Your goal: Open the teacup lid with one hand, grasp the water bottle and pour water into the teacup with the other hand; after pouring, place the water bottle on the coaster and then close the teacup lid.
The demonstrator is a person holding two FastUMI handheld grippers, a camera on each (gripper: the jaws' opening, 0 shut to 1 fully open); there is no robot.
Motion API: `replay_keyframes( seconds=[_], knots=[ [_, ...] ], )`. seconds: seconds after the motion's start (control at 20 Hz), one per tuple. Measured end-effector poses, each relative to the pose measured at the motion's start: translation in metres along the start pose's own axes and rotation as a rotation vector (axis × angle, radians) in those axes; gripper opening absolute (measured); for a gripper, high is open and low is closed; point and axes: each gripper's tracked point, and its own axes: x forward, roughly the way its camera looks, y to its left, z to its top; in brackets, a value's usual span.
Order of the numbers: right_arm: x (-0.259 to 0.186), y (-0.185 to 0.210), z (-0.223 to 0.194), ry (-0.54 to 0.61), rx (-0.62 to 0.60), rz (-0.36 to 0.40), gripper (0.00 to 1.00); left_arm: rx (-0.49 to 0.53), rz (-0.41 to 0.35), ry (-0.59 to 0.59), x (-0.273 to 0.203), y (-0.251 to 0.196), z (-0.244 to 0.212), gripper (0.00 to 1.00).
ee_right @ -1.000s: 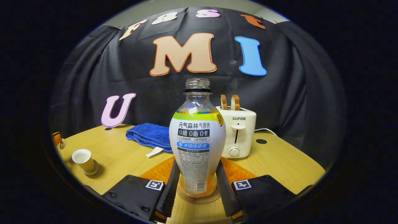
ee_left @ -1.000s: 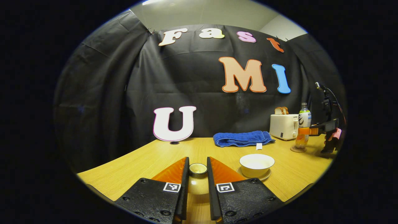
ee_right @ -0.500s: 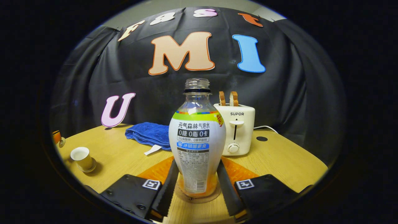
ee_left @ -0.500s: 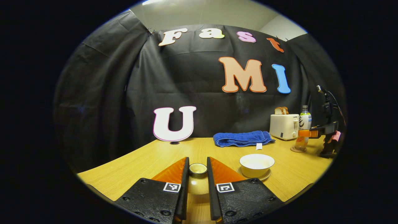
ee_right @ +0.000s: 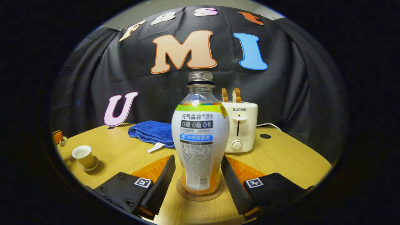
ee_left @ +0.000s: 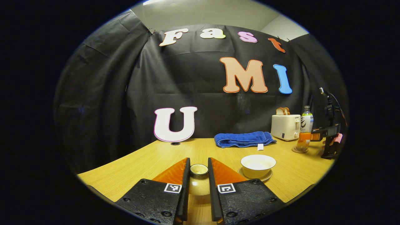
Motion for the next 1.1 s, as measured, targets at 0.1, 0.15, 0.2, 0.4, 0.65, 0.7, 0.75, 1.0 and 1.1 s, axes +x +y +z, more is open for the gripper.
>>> replay_keyframes(
  seconds=[0.1, 0.15, 0.2, 0.4, 0.65, 0.7, 0.75, 1.0, 1.1],
  knots=[
    [-0.003, -0.003, 0.000, -0.005, 0.004, -0.002, 0.90, 0.000, 0.000, 0.000, 0.000, 0.000, 0.000, 0.27],
    [-0.006, -0.004, 0.001, -0.012, 0.001, -0.002, 0.93, 0.000, 0.000, 0.000, 0.000, 0.000, 0.000, 0.27],
    [-0.009, -0.003, 0.002, -0.023, -0.003, 0.001, 0.93, 0.000, -0.001, 0.000, 0.000, 0.000, 0.000, 0.27],
    [-0.029, 0.002, 0.009, -0.081, -0.015, 0.029, 0.90, -0.001, -0.034, -0.001, 0.000, -0.003, 0.001, 0.27],
    [-0.054, -0.003, 0.014, -0.141, -0.006, 0.015, 0.93, 0.000, -0.102, -0.004, 0.009, -0.020, 0.001, 0.27],
    [-0.060, -0.005, 0.015, -0.155, -0.004, 0.007, 0.95, 0.001, -0.113, -0.001, 0.012, -0.023, 0.000, 0.26],
    [-0.066, -0.006, 0.016, -0.168, -0.004, 0.004, 0.93, 0.001, -0.125, 0.000, 0.014, -0.026, 0.000, 0.27],
    [-0.092, -0.012, 0.015, -0.183, -0.002, -0.019, 0.92, -0.001, -0.205, -0.001, 0.030, -0.052, 0.000, 0.27],
    [-0.102, -0.008, 0.014, -0.184, -0.003, -0.003, 0.92, -0.002, -0.248, 0.001, 0.036, -0.066, 0.000, 0.27]
  ],
)
